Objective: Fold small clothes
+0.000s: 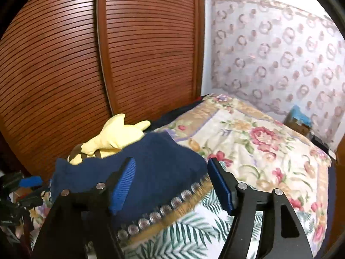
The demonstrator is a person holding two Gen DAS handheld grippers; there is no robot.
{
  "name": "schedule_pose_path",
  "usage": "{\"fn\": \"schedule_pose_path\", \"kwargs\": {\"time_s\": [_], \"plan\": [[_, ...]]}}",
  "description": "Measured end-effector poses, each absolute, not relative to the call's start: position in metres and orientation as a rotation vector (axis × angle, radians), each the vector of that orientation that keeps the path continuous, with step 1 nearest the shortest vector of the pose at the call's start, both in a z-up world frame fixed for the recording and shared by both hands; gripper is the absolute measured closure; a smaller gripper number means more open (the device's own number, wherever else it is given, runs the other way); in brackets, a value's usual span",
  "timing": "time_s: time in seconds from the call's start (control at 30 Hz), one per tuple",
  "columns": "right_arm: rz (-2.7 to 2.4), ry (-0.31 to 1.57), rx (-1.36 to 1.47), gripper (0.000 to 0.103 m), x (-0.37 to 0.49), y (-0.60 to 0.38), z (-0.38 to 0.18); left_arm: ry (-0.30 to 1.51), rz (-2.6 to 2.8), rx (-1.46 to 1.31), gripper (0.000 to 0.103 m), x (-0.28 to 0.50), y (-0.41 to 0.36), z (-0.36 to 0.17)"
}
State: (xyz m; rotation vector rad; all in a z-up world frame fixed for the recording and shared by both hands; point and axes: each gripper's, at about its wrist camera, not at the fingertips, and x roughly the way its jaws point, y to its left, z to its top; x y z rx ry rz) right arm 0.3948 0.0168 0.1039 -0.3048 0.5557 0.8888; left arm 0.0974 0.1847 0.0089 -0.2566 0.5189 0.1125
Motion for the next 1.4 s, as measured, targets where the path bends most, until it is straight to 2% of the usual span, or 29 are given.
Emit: {"fn": "schedule_pose_path", "kwargs": {"time_s": [0.03,0.2,0.27,0.33,0.57,0.8,1.2,1.4], "plan": [[0.879,0.549,-0.295,0.032,0.386,0.012,0.102,0.510,0.110,-0.248,0.020,0.095,0.181,0.011],[0.826,0.511,-0.249,0.029,0.332,-0.014,0.087,0.504,0.104,-0.162,0.018,0.089,0.151,0.019],[0.816,0.502,-0.240,0.020,0.307,-0.029,0.077,0.501,0.097,-0.146,0.018,0.087,0.140,0.020],[0.791,0.483,-0.228,0.017,0.286,-0.034,0.073,0.494,0.082,-0.131,0.018,0.086,0.126,0.021],[0.654,0.465,-0.132,0.017,0.192,-0.108,0.073,0.500,0.033,-0.071,0.018,0.081,0.073,0.025],[0.545,0.414,-0.090,0.017,0.125,-0.140,0.085,0.471,-0.034,-0.038,0.018,0.072,0.027,0.040],[0.422,0.347,-0.025,0.017,0.055,-0.147,0.080,0.418,-0.031,-0.016,0.018,0.053,-0.014,0.060],[0.404,0.342,-0.010,0.017,0.051,-0.142,0.065,0.414,-0.023,-0.015,0.018,0.052,-0.015,0.059]]}}
